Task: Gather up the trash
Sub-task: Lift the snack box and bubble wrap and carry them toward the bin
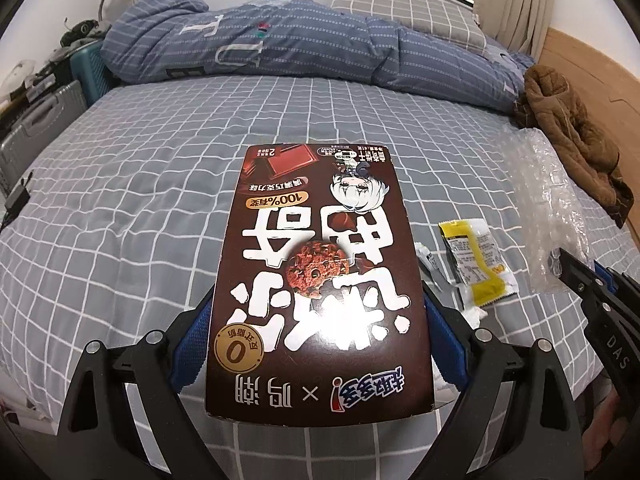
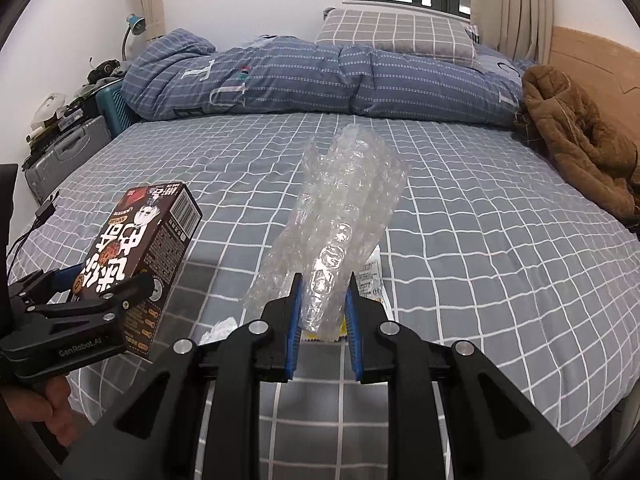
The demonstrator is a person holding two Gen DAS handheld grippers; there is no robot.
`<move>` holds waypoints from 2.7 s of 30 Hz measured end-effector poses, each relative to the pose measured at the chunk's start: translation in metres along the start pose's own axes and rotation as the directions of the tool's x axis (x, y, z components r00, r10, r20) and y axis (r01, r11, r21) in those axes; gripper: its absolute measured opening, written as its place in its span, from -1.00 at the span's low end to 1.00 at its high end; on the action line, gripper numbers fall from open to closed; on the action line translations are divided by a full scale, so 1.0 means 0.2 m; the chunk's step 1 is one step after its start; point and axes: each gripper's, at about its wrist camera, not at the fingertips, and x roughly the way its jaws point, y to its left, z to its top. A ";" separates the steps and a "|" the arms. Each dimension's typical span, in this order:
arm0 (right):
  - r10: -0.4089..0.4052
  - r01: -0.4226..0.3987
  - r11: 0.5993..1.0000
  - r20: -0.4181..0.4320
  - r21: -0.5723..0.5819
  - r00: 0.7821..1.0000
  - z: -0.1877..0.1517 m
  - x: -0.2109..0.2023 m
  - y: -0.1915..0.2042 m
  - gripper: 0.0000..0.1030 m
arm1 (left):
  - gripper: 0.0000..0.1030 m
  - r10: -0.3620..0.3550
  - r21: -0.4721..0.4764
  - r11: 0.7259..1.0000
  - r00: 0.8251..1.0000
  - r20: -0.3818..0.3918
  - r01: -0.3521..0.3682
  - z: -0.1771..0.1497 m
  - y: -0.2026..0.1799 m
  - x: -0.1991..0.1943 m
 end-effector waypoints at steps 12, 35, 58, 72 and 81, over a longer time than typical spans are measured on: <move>0.008 -0.008 1.000 0.016 0.008 1.000 -0.05 -0.13 0.01 -0.64 | 0.73 -0.009 -0.004 1.000 1.000 0.014 0.009 -0.10 0.02 -0.14; 0.041 -0.042 0.999 0.017 0.019 0.999 -0.21 -0.41 0.07 -0.64 | 0.73 -0.024 -0.008 1.000 0.999 0.026 0.024 -0.30 0.03 -0.41; 0.051 -0.051 0.999 -0.020 0.002 0.999 -0.49 -0.64 0.13 -0.64 | 0.73 -0.057 0.008 0.998 0.998 0.005 0.057 -0.60 0.02 -0.63; 0.049 -0.051 0.998 -0.075 -0.024 0.996 -0.68 -0.71 0.18 -0.64 | 0.73 -0.063 0.015 0.998 0.997 -0.039 0.063 -0.81 -0.02 -0.71; 0.033 -0.038 0.998 -0.123 -0.041 0.992 -0.81 -0.74 0.19 -0.64 | 0.73 -0.040 0.013 0.999 0.996 -0.081 0.041 -0.92 0.00 -0.72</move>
